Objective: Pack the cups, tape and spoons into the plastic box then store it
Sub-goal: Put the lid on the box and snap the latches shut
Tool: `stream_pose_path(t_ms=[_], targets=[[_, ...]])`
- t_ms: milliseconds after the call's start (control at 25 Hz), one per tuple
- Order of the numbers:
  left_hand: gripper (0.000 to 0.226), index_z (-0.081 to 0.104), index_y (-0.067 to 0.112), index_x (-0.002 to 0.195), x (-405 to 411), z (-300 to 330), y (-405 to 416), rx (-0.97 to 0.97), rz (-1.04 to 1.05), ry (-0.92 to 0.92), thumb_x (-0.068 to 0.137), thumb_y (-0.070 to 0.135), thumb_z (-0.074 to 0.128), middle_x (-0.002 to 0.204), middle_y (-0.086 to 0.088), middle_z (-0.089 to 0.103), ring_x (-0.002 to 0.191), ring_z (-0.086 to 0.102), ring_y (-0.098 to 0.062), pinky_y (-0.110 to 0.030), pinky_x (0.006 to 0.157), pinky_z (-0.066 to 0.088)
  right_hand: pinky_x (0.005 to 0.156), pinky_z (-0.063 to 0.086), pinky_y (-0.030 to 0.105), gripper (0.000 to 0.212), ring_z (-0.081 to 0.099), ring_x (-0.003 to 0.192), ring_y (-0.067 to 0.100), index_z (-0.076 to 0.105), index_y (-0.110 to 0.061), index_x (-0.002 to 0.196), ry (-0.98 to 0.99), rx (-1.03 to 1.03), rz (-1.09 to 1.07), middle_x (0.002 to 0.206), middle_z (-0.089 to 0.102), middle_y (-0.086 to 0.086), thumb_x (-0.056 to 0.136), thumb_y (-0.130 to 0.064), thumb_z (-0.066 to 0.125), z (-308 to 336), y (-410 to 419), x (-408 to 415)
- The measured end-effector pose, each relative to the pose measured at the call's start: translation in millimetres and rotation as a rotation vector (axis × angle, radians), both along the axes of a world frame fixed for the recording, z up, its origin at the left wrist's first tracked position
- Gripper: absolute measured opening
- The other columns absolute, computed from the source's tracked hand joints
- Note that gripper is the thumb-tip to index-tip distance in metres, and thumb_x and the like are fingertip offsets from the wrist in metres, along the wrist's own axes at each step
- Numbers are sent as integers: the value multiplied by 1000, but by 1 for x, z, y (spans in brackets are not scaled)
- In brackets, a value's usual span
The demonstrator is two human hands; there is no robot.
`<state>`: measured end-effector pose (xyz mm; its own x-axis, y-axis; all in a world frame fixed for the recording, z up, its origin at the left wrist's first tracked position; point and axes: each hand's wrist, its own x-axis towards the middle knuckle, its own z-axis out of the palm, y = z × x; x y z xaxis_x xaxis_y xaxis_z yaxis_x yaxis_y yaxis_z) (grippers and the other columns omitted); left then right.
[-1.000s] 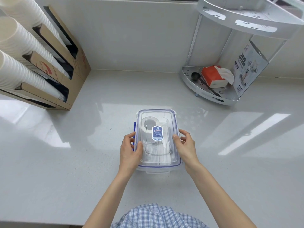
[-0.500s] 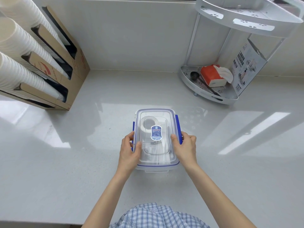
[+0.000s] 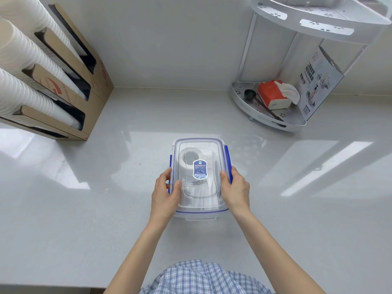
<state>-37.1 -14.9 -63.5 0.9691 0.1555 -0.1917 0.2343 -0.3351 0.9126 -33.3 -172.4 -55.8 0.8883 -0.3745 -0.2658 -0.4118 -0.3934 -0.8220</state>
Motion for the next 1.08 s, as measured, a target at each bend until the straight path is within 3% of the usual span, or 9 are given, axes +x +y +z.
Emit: stream_pose_path(t_ms=[200, 280, 480, 600, 680, 760, 840, 1080], targets=[[42, 41, 19, 127, 3, 2, 2, 41, 7, 9, 87, 21, 51, 126, -4, 51, 93, 49, -17, -29, 83, 40, 80, 43, 27, 35, 56, 88, 20, 53, -10, 119, -27, 103, -39, 102, 64, 6, 89, -28, 52, 3, -8, -1], [43, 40, 16, 129, 3, 3, 3, 83, -9, -4, 87, 19, 49, 130, -4, 50, 95, 48, -15, -26, 84, 38, 80, 43, 27, 41, 55, 88, 17, 50, -13, 122, 19, 144, -38, 96, 59, -1, 86, -31, 57, 3, -12, -1], [44, 39, 15, 130, 3, 3, 4, 120, -22, -31, 88, 19, 49, 131, -6, 50, 98, 49, -17, -27, 86, 38, 83, 43, 28, 49, 54, 93, 17, 45, -13, 127, 44, 183, -37, 102, 56, -2, 85, -34, 58, 1, -15, -1], [43, 37, 11, 131, 3, 1, 4, 204, -69, -61, 90, 17, 44, 129, -12, 50, 110, 50, -26, -31, 95, 37, 79, 40, 22, 45, 53, 89, 16, 46, -11, 126, 18, 167, -22, 104, 59, 1, 87, -30, 57, 2, -13, -1], [42, 35, 9, 132, 2, 0, 2, 268, -94, -87, 91, 16, 42, 126, -14, 50, 112, 49, -28, -22, 90, 32, 79, 40, 18, 40, 53, 91, 17, 47, -10, 125, -16, 107, 8, 113, 61, 7, 89, -27, 53, 2, -11, -1], [43, 33, 6, 133, 1, -1, 1, 328, -115, -109, 91, 14, 39, 125, -18, 50, 112, 47, -31, -22, 89, 30, 93, 43, 29, 42, 54, 106, 25, 44, -8, 130, -27, 49, 35, 123, 58, 12, 92, -25, 48, 0, -7, -1], [43, 31, 5, 134, 0, -2, -1, 344, -124, -116, 91, 12, 38, 126, -20, 49, 112, 46, -33, -32, 95, 32, 102, 40, 39, 45, 50, 116, 31, 38, -8, 135, -20, 9, 41, 128, 54, 17, 94, -25, 43, -2, -3, 0], [44, 33, 7, 133, -3, -1, -2, 297, -98, -128, 91, 13, 42, 125, -17, 50, 107, 49, -34, -35, 95, 36, 96, 38, 41, 44, 49, 111, 38, 32, -2, 137, -68, -90, 49, 121, 58, 22, 97, -17, 34, -4, 7, -1]])
